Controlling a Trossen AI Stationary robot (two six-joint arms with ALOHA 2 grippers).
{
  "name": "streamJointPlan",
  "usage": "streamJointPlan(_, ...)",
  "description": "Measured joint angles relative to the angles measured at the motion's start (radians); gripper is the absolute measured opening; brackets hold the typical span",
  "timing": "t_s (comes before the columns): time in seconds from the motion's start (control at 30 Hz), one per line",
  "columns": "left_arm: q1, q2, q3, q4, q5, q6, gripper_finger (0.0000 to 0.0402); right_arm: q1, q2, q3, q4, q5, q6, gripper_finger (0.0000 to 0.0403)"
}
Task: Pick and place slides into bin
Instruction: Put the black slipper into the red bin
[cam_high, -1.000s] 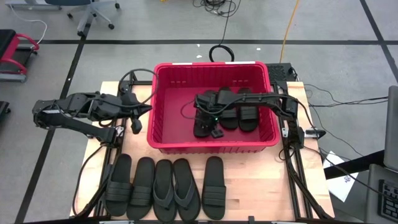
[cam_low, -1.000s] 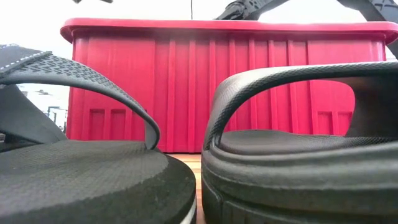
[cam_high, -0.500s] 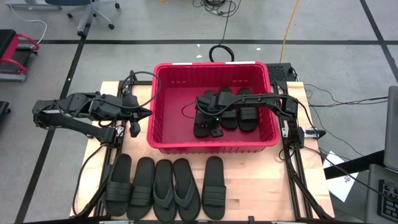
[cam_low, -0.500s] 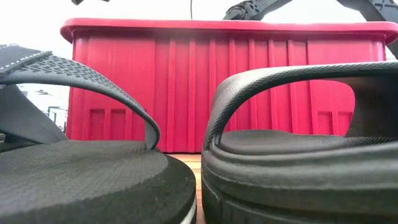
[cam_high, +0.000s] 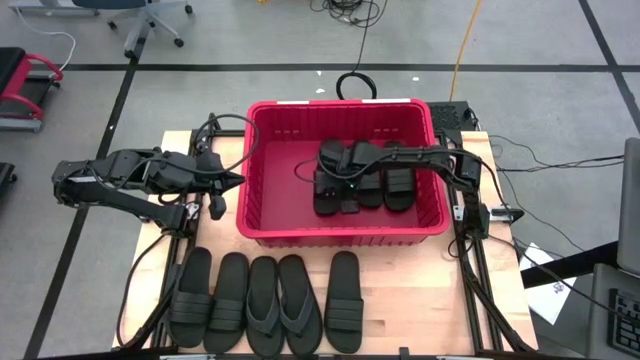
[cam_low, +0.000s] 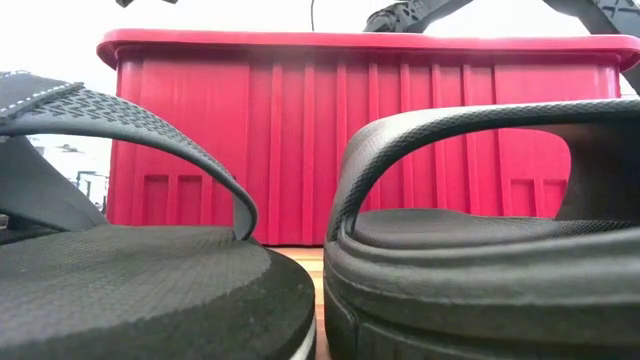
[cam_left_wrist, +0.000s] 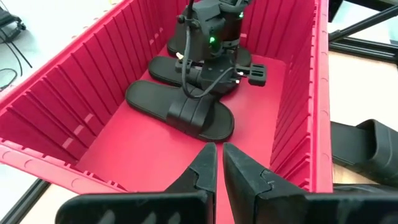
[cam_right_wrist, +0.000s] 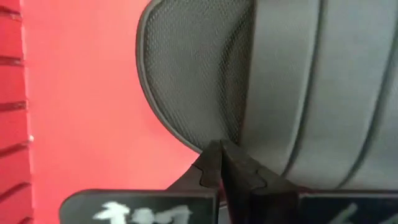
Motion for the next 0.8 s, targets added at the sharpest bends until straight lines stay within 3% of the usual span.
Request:
streamJointPlan(0.4, 0.000, 0.000, 0.000, 0.000, -0.001, 0.002, 0.0026, 0.000, -0.019, 0.000, -0.069, -0.020, 0.053, 0.0000)
streamJointPlan(0.63, 0.000, 0.000, 0.000, 0.002, 0.014, 0.055, 0.0026, 0.001, -0.143, 0.000, -0.006, -0.020, 0.008, 0.0000)
streamJointPlan(0.8, 0.000, -0.012, 0.000, 0.017, 0.014, 0.106, 0.0026, -0.009, -0.291, 0.000, 0.094, 0.119, 0.064, 0.0000)
